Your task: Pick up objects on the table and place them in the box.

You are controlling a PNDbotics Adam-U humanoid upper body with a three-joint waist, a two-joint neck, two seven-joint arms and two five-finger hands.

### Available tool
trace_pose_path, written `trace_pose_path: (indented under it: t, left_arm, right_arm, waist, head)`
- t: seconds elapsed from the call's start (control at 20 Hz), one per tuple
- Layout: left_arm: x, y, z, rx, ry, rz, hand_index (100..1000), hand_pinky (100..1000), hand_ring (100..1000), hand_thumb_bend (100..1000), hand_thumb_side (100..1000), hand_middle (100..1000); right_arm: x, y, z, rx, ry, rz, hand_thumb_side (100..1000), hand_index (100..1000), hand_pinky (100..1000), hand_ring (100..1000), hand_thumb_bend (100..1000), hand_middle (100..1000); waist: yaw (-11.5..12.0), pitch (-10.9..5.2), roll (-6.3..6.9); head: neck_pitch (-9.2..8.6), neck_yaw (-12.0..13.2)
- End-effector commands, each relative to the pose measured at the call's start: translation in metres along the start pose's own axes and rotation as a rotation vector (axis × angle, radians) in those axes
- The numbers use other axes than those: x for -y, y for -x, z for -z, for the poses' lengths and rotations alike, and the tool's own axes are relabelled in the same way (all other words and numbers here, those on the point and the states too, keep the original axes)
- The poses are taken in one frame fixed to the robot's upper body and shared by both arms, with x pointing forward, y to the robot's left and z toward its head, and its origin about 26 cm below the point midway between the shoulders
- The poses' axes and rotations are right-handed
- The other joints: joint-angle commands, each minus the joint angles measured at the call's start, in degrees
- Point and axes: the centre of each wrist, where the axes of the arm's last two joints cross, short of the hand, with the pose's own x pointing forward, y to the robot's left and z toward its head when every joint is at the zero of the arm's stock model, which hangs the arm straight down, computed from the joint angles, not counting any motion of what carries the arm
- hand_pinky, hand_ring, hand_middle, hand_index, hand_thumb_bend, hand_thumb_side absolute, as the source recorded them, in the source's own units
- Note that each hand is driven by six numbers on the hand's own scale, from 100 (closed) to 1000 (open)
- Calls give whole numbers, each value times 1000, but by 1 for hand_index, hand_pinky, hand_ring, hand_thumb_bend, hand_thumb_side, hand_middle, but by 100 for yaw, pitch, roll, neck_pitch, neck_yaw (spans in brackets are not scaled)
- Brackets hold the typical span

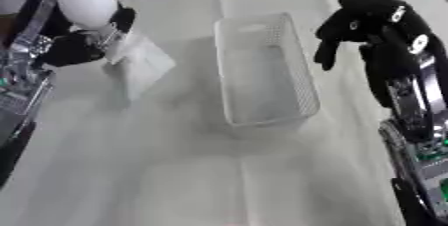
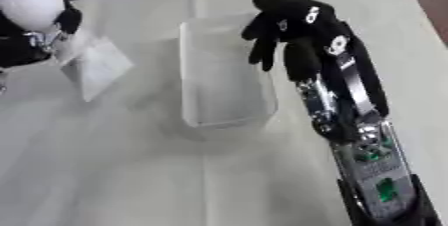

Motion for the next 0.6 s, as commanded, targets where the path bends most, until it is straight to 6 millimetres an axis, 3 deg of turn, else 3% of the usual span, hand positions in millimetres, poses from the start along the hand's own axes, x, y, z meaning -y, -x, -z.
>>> trace_pose_path:
  t: [0.05,0.6]
  left_arm:
    - [-6,-9,10,45,22,10,405,100,264,100,417,221]
    - [3,-16,40,112,11,-54,365,100,230,100,429,185]
  right_arm:
    - [1,-3,2,14,-3,-2,835,852,289,441,100,582]
    - [0,-3,3,17,-9,3,834,852,297,448,100,586]
  waist:
    - [-21,-114,4]
    - [-228,-181,117]
  head:
    - [-41,-50]
    - [-41,-47]
